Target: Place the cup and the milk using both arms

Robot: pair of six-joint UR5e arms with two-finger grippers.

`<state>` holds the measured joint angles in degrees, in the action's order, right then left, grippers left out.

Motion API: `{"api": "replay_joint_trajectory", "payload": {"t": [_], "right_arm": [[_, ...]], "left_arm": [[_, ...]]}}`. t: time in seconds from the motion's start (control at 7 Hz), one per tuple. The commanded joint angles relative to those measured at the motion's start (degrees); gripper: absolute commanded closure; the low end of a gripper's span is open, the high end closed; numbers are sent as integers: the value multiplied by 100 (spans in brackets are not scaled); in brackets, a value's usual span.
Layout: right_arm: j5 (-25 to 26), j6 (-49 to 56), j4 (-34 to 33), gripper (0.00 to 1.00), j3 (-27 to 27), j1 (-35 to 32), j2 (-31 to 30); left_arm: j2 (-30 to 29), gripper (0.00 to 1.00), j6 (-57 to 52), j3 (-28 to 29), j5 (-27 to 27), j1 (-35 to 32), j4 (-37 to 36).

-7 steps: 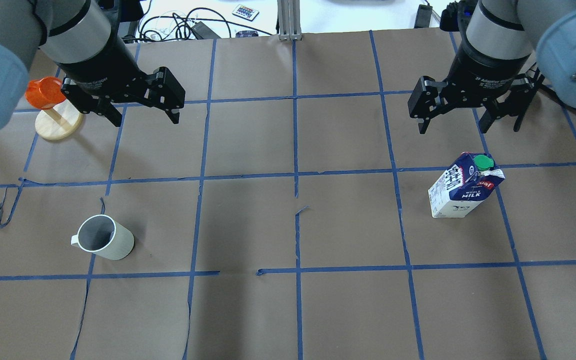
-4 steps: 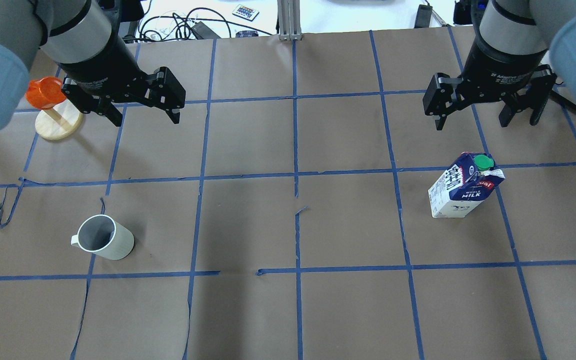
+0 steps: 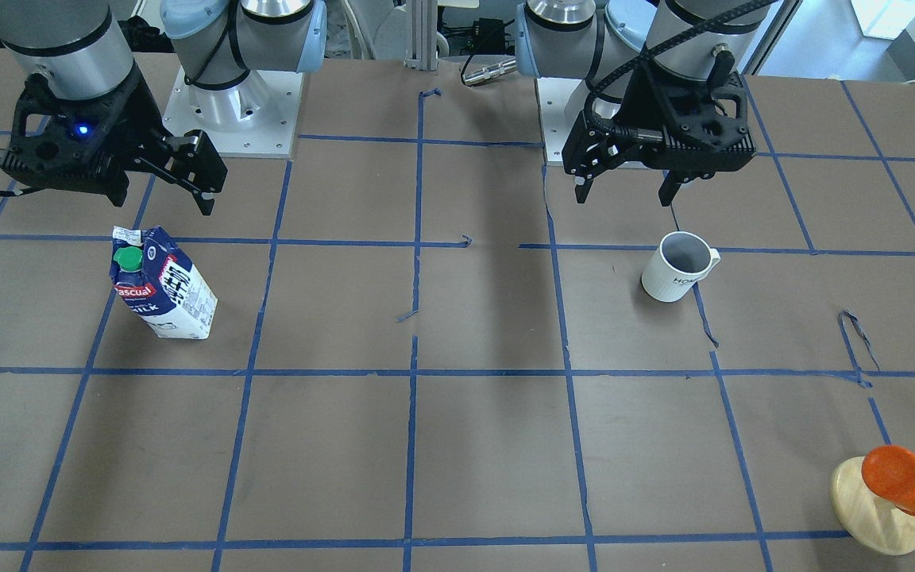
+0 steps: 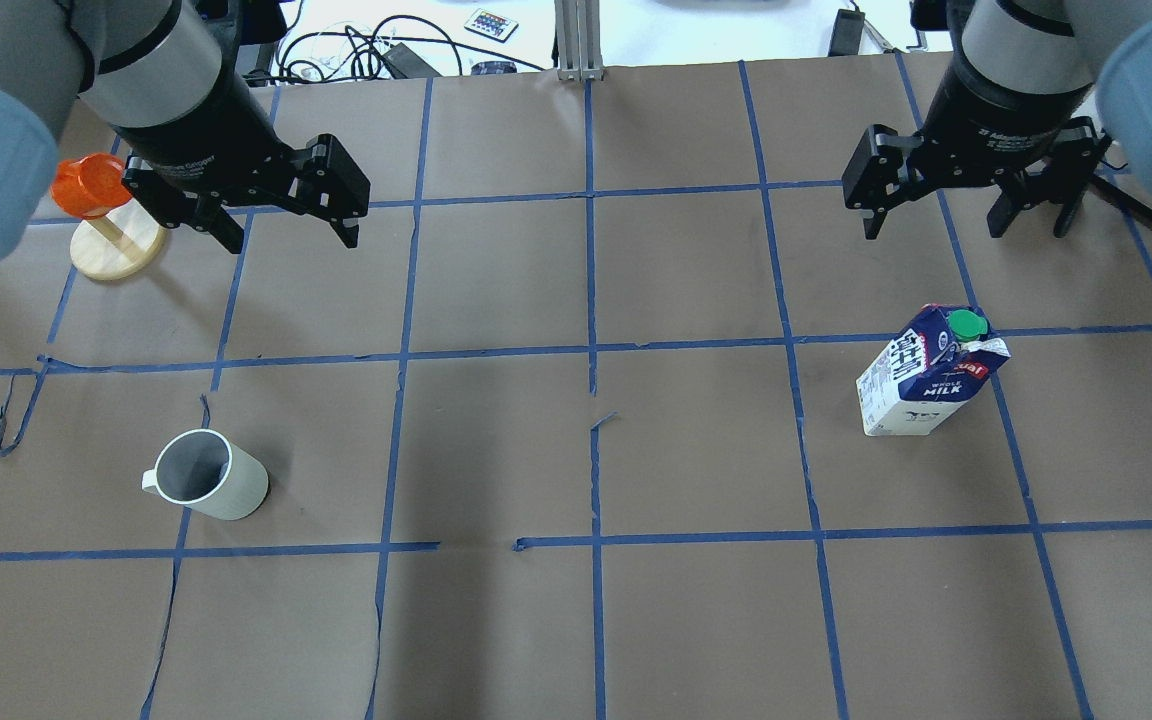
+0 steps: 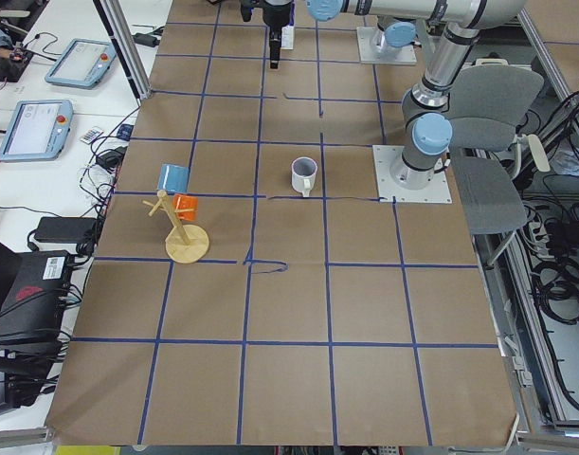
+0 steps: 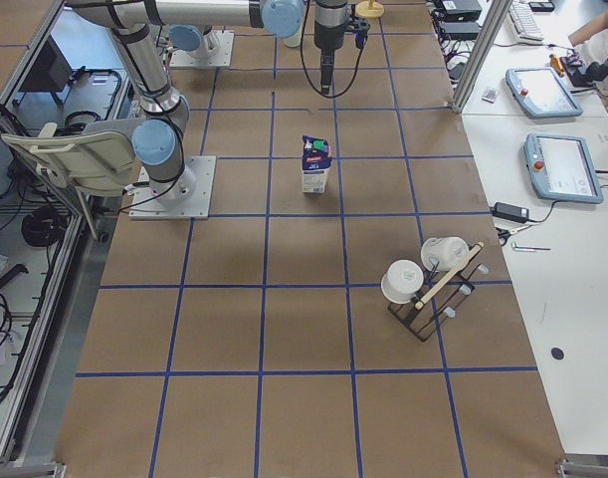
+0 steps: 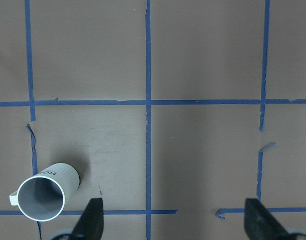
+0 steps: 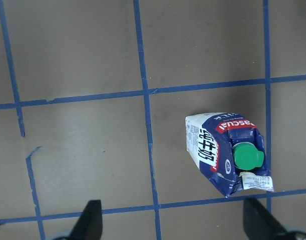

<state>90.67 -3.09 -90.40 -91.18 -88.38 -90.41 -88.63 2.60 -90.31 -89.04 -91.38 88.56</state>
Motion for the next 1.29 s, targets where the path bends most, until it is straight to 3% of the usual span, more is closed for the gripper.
{"api": "replay_joint_trajectory", "payload": {"t": [0.0, 0.43, 0.71, 1.0, 1.14], "right_arm": [[-102, 10, -3, 0, -5, -4, 24], [-23, 10, 40, 0, -31, 5, 68], [-31, 19, 6, 0, -40, 31, 94], [-49, -16, 49, 0, -31, 40, 112], [-40, -25, 75, 0, -31, 40, 94]], "left_arm": [[-145, 0, -22, -371, 27, 390, -23], [-383, 0, -663, -1827, -8, 1514, -714], [-480, 0, -989, -2812, -427, 1728, -1637], [-489, 0, -928, -3107, -544, 1746, -1720], [-498, 11, -945, -3107, -562, 1737, -1720]]}}
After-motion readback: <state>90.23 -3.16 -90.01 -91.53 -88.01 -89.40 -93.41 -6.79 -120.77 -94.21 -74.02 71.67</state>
